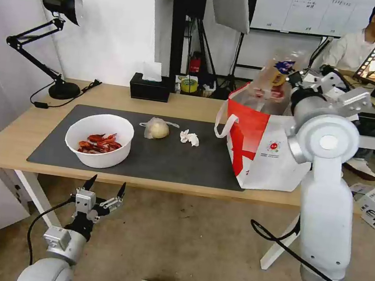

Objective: Pick up the trash from the table and place it into the takeout bag.

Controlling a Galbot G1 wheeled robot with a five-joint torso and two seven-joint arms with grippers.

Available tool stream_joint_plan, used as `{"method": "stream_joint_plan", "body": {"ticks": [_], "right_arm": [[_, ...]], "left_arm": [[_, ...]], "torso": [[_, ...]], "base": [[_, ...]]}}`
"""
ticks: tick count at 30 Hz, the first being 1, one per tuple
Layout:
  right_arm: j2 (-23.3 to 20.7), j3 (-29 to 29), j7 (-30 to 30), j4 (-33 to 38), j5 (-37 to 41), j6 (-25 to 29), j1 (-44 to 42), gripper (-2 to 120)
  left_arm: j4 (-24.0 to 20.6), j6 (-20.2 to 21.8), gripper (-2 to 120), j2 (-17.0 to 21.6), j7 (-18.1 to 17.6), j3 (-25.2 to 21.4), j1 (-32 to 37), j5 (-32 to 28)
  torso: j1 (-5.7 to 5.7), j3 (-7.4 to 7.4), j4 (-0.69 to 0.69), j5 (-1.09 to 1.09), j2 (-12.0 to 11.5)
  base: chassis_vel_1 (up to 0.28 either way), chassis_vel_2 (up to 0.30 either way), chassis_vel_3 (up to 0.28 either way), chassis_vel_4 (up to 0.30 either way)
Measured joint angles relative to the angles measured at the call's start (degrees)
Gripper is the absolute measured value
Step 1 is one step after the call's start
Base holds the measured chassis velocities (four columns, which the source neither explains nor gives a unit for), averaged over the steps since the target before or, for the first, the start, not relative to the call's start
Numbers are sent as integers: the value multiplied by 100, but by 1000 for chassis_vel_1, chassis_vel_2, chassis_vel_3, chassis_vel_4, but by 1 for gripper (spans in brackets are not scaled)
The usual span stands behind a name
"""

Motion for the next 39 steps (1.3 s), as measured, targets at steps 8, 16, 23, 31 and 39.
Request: {"method": "stream_joint_plan", "body": {"ticks": [8, 16, 23, 31, 39], "right_arm": [[-197, -95, -357, -226, -686, 10, -190, 0], [-342, -209, -481, -350, -958, 7, -242, 0], [-372, -250, -567, -406, -1160, 3, -445, 0], [-378, -255, -647, -362, -1199, -10, -561, 2], [-413, -251, -658, -247, -1190, -21, -609, 30]], "left_arm": [[1, -16, 100, -3, 2, 54, -2, 17], [6, -35, 100, -26, 3, 81, -2, 41], [7, -47, 100, -25, 4, 84, 0, 46], [7, -51, 100, -18, 4, 89, 0, 49], [5, -60, 100, -16, 4, 93, 5, 56]], "torso": [[0, 0, 0, 0, 0], [0, 0, 0, -1, 0], [0, 0, 0, -1, 0], [0, 0, 0, -1, 0], [0, 0, 0, -1, 0]], "base": [[0, 0, 0, 0], [0, 0, 0, 0], [0, 0, 0, 0], [0, 0, 0, 0], [0, 0, 0, 0]]}}
